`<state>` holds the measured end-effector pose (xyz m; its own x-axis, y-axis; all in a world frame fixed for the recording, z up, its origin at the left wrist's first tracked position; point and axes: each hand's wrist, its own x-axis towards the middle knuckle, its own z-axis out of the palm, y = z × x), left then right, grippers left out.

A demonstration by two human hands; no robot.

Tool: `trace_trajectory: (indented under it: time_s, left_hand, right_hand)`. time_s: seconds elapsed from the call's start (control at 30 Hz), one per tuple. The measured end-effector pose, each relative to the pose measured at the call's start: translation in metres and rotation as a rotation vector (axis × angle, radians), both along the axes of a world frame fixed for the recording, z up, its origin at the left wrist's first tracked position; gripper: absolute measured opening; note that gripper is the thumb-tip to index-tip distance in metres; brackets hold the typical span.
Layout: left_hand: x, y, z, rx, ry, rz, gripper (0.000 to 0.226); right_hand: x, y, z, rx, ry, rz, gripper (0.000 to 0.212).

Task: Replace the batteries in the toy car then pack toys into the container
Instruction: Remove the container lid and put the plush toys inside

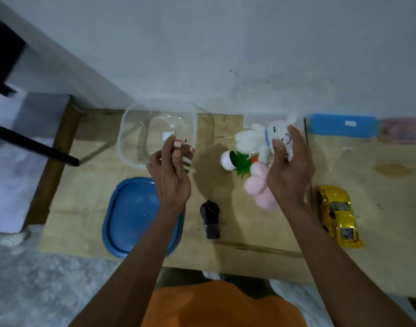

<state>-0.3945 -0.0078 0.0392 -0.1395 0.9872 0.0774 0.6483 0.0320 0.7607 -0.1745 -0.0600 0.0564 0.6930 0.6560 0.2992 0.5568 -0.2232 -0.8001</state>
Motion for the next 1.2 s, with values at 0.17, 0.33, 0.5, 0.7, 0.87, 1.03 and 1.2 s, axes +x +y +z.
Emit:
trace_trajectory:
  time_s: [0.17, 0.33, 0.5, 0.7, 0.87, 1.03, 1.2]
  left_hand:
    - [-0.042, 0.071, 0.004, 0.108, 0.04, -0.072, 0.051]
    - [-0.071, 0.125, -0.011, 0.06, 0.22, -0.061, 0.054]
    - [-0.09, 0.169, -0.039, -0.083, 0.34, -0.096, 0.057]
    - [-0.079, 0.169, -0.047, -0.249, 0.351, -0.223, 0.071]
    - [-0.083, 0.165, -0.048, -0.296, 0.313, -0.212, 0.079]
    - [-0.087, 0.167, -0.061, -0.216, 0.355, -0.243, 0.075]
    - [-0.084, 0.159, -0.055, -0.069, 0.349, -0.239, 0.064]
  right_hand:
    - [-0.071, 0.082, 0.011, -0.019, 0.029, 0.209, 0.041]
    - [-0.136, 0.15, -0.005, -0.153, -0.002, 0.362, 0.042]
    - [-0.168, 0.196, -0.036, -0.279, -0.063, 0.369, 0.042]
    - [-0.193, 0.196, -0.07, -0.425, -0.168, 0.349, 0.045]
    - [-0.2, 0.191, -0.069, -0.558, -0.215, 0.233, 0.048]
    - [-0.197, 0.191, -0.054, -0.638, -0.447, 0.149, 0.036]
    - [-0.161, 0.17, -0.043, -0.641, -0.358, 0.308, 0.033]
